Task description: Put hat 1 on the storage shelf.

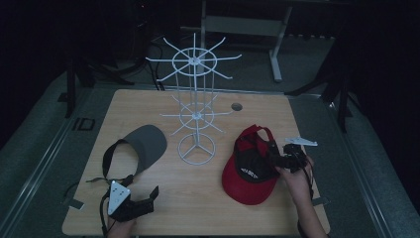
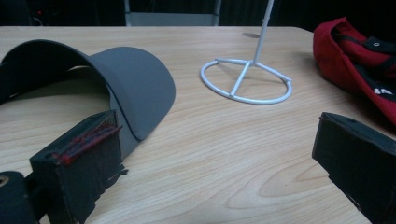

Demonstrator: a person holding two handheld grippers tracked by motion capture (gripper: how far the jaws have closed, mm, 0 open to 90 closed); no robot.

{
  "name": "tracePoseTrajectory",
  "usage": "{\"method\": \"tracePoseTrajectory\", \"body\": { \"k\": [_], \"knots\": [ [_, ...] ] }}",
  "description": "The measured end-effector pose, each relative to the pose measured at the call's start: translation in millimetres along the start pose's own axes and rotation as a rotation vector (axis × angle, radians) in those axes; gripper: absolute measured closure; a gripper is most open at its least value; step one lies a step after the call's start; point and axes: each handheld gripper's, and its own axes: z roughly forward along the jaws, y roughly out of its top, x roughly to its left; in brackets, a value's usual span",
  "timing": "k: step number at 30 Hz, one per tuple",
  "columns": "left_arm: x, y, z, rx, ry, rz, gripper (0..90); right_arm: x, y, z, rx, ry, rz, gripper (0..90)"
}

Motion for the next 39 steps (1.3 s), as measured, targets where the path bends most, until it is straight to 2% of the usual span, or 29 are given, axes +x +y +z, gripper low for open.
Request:
{"method": "tracePoseTrajectory", "body": {
  "k": [4, 9, 11, 12, 15, 18, 20, 23, 27, 28, 29, 30, 34, 36, 39],
  "knots": [
    [-0.4, -0.2, 0.4, 0.002, -0.001, -0.005, 2.2, 6.4, -2.2, 12.6, 0.035, -0.009, -0.022, 22.6],
    [0.0, -0.4, 0.4, 0.001, -0.002, -0.01, 2.2, 10.8, -4.7, 23.4, 0.071, -0.03, -0.075, 36.8],
    [0.2, -0.3, 0.5, 0.002, -0.004, -0.01, 2.2, 12.4, -6.4, 27.7, 0.08, -0.029, -0.087, 39.6],
    [0.1, -0.5, 0.4, 0.002, -0.001, -0.009, 2.2, 14.7, -8.0, 30.6, 0.097, -0.033, -0.109, 43.1],
    [0.0, -0.8, 0.6, 0.003, 0.0, -0.008, 2.2, 17.3, -9.2, 33.0, 0.11, -0.035, -0.126, 46.4],
    [0.2, -1.0, 0.8, 0.004, 0.0, -0.009, 2.2, 22.3, -12.7, 36.5, 0.125, -0.049, -0.169, 51.2],
    [0.5, -1.3, 1.1, 0.008, -0.002, -0.012, 2.2, 23.2, -13.8, 37.1, 0.124, -0.047, -0.172, 52.3],
    [0.8, -1.9, 2.0, 0.013, 0.0, -0.016, 2.2, 24.1, -16.1, 37.8, 0.122, -0.038, -0.177, 59.0],
    [0.2, -2.5, 2.9, 0.021, 0.0, -0.013, 2.2, 27.2, -16.2, 37.7, 0.121, -0.04, -0.196, 73.3],
    [0.1, -2.5, 2.9, 0.021, -0.001, -0.013, 2.2, 29.8, -15.2, 37.5, 0.13, -0.04, -0.222, 80.5],
    [0.2, -2.4, 2.8, 0.022, -0.003, -0.015, 2.2, 29.8, -15.2, 37.5, 0.13, -0.04, -0.222, 80.5],
    [0.1, -2.4, 2.9, 0.023, -0.001, -0.014, 2.2, 31.9, -13.1, 36.8, 0.144, -0.043, -0.234, 84.8],
    [0.2, -2.0, 2.1, 0.023, 0.001, -0.013, 2.2, 29.9, -10.2, 34.6, 0.134, -0.046, -0.227, 86.3],
    [0.6, -1.9, 1.9, 0.023, 0.003, -0.013, 2.2, 27.2, -7.0, 29.9, 0.12, -0.035, -0.206, 86.4],
    [1.2, -1.9, 2.5, 0.028, -0.002, -0.025, 2.2, 26.2, -0.7, 19.6, 0.088, -0.028, -0.206, 86.6]
  ]
}}
